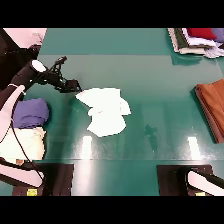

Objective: Fold the shirts.

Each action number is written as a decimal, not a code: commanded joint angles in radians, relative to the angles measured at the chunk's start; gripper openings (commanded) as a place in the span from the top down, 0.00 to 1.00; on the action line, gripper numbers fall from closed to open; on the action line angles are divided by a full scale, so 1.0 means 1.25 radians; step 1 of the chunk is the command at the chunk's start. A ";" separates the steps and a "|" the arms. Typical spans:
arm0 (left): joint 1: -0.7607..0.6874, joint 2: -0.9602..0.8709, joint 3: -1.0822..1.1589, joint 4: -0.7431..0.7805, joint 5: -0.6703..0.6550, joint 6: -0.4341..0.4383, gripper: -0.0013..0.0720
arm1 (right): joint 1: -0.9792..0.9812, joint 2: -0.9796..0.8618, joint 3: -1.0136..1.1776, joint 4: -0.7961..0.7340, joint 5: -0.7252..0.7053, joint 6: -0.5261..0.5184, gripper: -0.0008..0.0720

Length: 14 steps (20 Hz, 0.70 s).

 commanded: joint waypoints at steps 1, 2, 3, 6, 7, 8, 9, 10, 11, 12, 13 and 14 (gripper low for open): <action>-0.006 -0.043 0.020 -0.020 -0.042 0.034 0.14 | 0.000 -0.005 0.000 0.001 0.009 0.001 0.96; -0.016 -0.045 0.019 -0.018 -0.043 0.041 0.14 | 0.000 -0.010 0.000 0.001 0.011 0.003 0.96; -0.027 -0.046 0.018 -0.014 -0.041 0.040 0.14 | 0.000 -0.016 0.000 0.002 0.016 0.012 0.96; -0.038 -0.045 0.020 -0.012 -0.025 0.039 0.72 | 0.000 -0.045 0.000 0.002 0.060 0.023 0.96; -0.036 -0.045 0.026 -0.008 -0.027 0.039 0.94 | 0.000 -0.054 0.000 0.002 0.079 0.023 0.96; -0.030 -0.045 0.038 -0.008 -0.040 0.038 0.94 | 0.001 -0.064 0.000 0.002 0.098 0.025 0.96; -0.023 -0.040 0.058 -0.008 -0.057 0.035 0.94 | 0.007 -0.074 0.000 0.001 0.114 0.038 0.96; -0.016 -0.028 0.078 -0.007 -0.062 0.033 0.94 | 0.018 -0.081 -0.006 0.002 0.126 0.051 0.97; -0.008 -0.008 0.097 -0.001 -0.060 0.033 0.94 | 0.036 -0.080 -0.037 0.002 0.123 0.051 0.96; -0.002 0.017 0.113 0.005 -0.058 0.033 0.94 | 0.064 -0.072 -0.093 0.002 0.103 0.050 0.96; 0.004 0.043 0.127 0.012 -0.055 0.034 0.94 | 0.098 -0.059 -0.172 0.002 0.063 0.049 0.96; 0.009 0.067 0.135 0.016 -0.053 0.041 0.94 | 0.129 -0.045 -0.259 0.002 0.011 0.047 0.96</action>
